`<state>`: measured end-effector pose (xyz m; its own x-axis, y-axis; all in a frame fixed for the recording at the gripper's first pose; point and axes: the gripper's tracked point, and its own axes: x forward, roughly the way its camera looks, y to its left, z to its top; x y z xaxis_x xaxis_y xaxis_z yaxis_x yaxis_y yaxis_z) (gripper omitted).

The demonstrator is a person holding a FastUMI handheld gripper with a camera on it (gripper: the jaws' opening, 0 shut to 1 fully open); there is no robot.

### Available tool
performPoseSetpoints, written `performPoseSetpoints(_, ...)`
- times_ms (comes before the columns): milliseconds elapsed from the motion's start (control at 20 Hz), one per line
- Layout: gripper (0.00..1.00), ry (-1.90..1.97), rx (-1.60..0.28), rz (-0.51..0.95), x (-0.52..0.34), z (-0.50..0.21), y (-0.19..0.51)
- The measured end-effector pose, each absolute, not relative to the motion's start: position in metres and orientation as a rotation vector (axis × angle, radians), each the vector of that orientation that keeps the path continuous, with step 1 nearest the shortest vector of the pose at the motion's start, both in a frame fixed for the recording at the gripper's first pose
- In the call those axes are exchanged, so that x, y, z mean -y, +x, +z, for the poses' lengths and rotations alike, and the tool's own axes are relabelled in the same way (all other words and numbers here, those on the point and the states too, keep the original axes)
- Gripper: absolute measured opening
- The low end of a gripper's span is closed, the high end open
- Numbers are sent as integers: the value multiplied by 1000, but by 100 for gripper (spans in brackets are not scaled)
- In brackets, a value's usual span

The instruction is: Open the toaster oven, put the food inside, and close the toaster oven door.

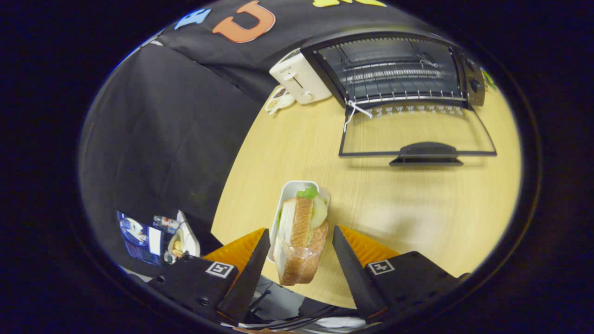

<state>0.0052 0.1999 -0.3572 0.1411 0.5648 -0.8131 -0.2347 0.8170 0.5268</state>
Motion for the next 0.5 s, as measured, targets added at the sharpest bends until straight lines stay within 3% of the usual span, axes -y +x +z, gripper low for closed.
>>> performPoseSetpoints(200,76,413,-1387,551,-197,-365,9)
performPoseSetpoints(400,47,458,-1403,574,-198,-364,8)
performPoseSetpoints(500,42,460,-1401,588,-198,-364,9)
